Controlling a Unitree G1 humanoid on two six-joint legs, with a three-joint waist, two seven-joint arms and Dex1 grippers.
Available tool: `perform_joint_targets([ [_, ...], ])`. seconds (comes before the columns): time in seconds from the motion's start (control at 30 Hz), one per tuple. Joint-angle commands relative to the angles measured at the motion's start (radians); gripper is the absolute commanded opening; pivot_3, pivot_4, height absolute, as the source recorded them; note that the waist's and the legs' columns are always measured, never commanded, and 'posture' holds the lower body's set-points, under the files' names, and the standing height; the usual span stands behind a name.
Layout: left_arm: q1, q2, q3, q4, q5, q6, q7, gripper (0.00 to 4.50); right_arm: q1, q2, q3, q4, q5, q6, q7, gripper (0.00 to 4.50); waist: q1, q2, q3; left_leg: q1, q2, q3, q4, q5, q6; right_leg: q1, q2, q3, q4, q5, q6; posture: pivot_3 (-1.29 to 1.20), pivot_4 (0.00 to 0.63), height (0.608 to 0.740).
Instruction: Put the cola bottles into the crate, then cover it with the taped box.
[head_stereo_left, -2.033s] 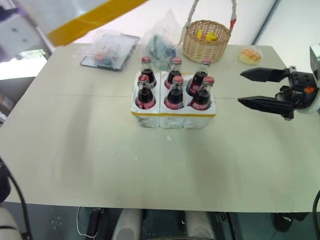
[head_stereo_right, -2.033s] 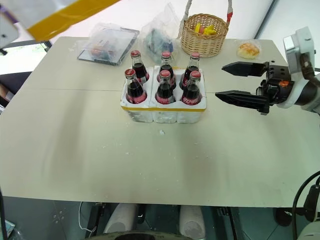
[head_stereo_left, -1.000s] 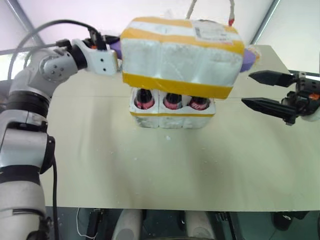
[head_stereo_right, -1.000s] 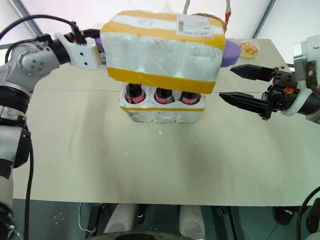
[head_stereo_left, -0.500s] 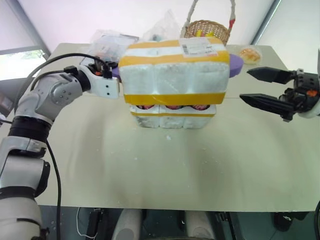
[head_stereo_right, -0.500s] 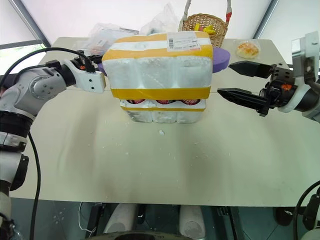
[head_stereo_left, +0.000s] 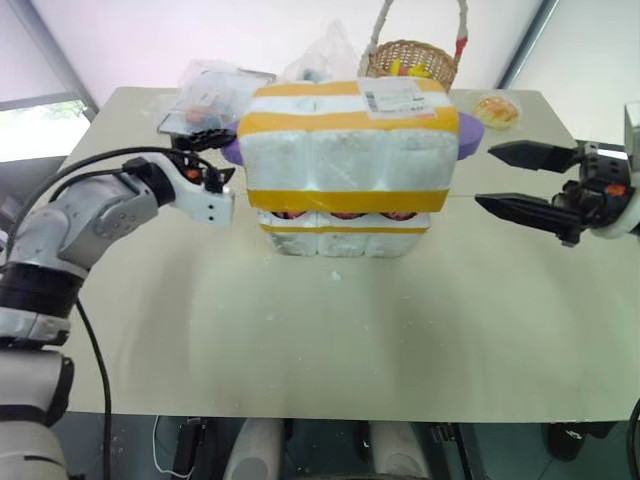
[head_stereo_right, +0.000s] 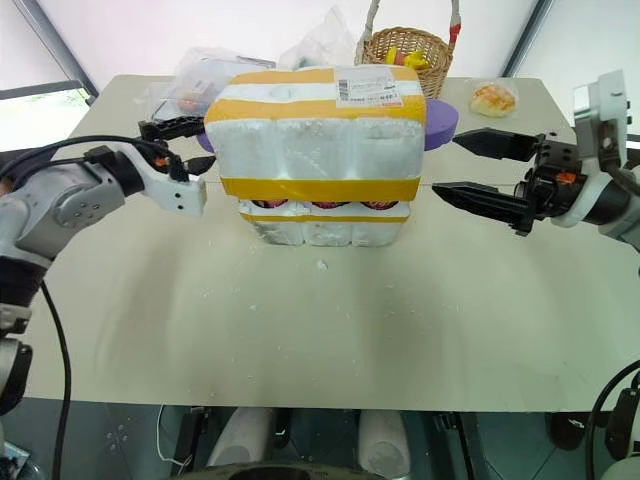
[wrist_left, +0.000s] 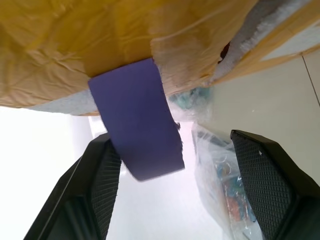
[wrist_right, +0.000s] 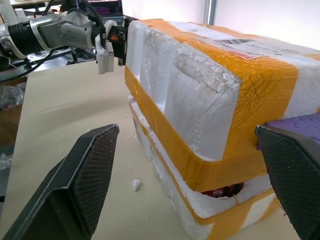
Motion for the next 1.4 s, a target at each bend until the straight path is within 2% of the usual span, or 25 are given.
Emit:
perform_joint_targets([
  [0.03, 0.031, 0.037, 0.080, -0.081, -0.028, 0.002, 0.027, 3.60, -0.039, 0.005, 0.008, 0.014, -0.014, -0.033, 0.016, 4.50, 0.001, 0.000, 0.000, 0.000, 0.000, 0.000, 0.000, 0.000, 0.000, 0.000, 0.000, 0.000, 0.000, 0.000, 0.000, 0.00, 0.150, 0.737],
  [0.17, 0.041, 0.051, 0.097, -0.087, -0.022, 0.015, 0.018, 3.60, -0.075, 0.018, 0.042, 0.047, -0.032, -0.050, 0.032, 4.50, 0.003, 0.000, 0.000, 0.000, 0.000, 0.000, 0.000, 0.000, 0.000, 0.000, 0.000, 0.000, 0.000, 0.000, 0.000, 0.00, 0.150, 0.737],
  [0.37, -0.053, 0.011, 0.048, 0.016, 0.012, 0.006, 0.016, 3.60, -0.114, 0.038, 0.059, 0.068, -0.040, -0.056, 0.038, 4.50, 0.004, 0.000, 0.000, 0.000, 0.000, 0.000, 0.000, 0.000, 0.000, 0.000, 0.000, 0.000, 0.000, 0.000, 0.000, 0.00, 0.150, 0.737],
  [0.6, -0.164, -0.063, -0.030, 0.156, 0.044, -0.043, 0.029, 3.60, -0.078, 0.028, 0.016, 0.039, -0.024, -0.037, 0.029, 4.50, 0.003, 0.000, 0.000, 0.000, -0.001, 0.000, 0.000, 0.000, 0.000, 0.000, 0.000, 0.000, 0.000, 0.000, 0.000, 0.00, 0.150, 0.737],
  [0.8, -0.206, -0.089, -0.070, 0.226, 0.059, -0.085, 0.038, 3.60, -0.012, -0.027, -0.056, -0.007, 0.013, 0.004, 0.050, 4.50, 0.002, 0.000, 0.000, 0.000, -0.001, 0.000, 0.000, 0.000, 0.000, 0.000, 0.000, 0.000, 0.000, 0.000, 0.000, 0.00, 0.150, 0.737],
  [0.9, -0.220, -0.089, -0.079, 0.243, 0.065, -0.105, 0.047, 2.72, 0.002, -0.036, -0.075, -0.030, 0.030, 0.019, 0.045, 4.50, 0.001, 0.000, 0.000, 0.000, -0.001, 0.000, 0.000, 0.000, 0.000, 0.000, 0.000, 0.000, 0.000, 0.000, 0.000, 0.00, 0.150, 0.737],
  [0.97, -0.228, -0.083, -0.087, 0.237, 0.089, -0.117, 0.066, 1.78, 0.006, -0.032, -0.075, -0.040, 0.034, 0.021, 0.034, 4.50, 0.001, 0.000, 0.000, 0.000, -0.001, 0.000, 0.000, 0.000, 0.000, 0.000, 0.000, 0.000, 0.000, 0.000, 0.000, 0.00, 0.150, 0.737],
  [1.0, -0.231, -0.077, -0.092, 0.227, 0.110, -0.123, 0.083, 1.14, 0.008, -0.029, -0.074, -0.043, 0.035, 0.021, 0.029, 4.50, 0.002, 0.000, 0.000, 0.000, 0.000, 0.000, 0.000, 0.000, 0.000, 0.000, 0.000, 0.000, 0.000, 0.000, 0.000, 0.00, 0.150, 0.737],
  [1.07, -0.235, -0.063, -0.098, 0.196, 0.157, -0.122, 0.115, 0.49, 0.013, -0.022, -0.071, -0.049, 0.036, 0.019, 0.022, 4.50, 0.002, 0.000, 0.000, 0.000, -0.001, 0.000, 0.000, 0.000, 0.000, 0.001, 0.000, 0.000, 0.000, 0.000, 0.000, 0.00, 0.150, 0.737],
  [1.4, -0.149, -0.007, -0.082, 0.006, 0.316, -0.053, 0.210, 0.46, -0.003, 0.011, -0.047, -0.042, 0.039, 0.012, -0.002, 4.50, 0.001, 0.000, 0.000, 0.000, -0.001, 0.000, 0.000, 0.000, 0.000, 0.000, 0.000, 0.000, 0.000, 0.000, 0.000, 0.00, 0.150, 0.737],
])
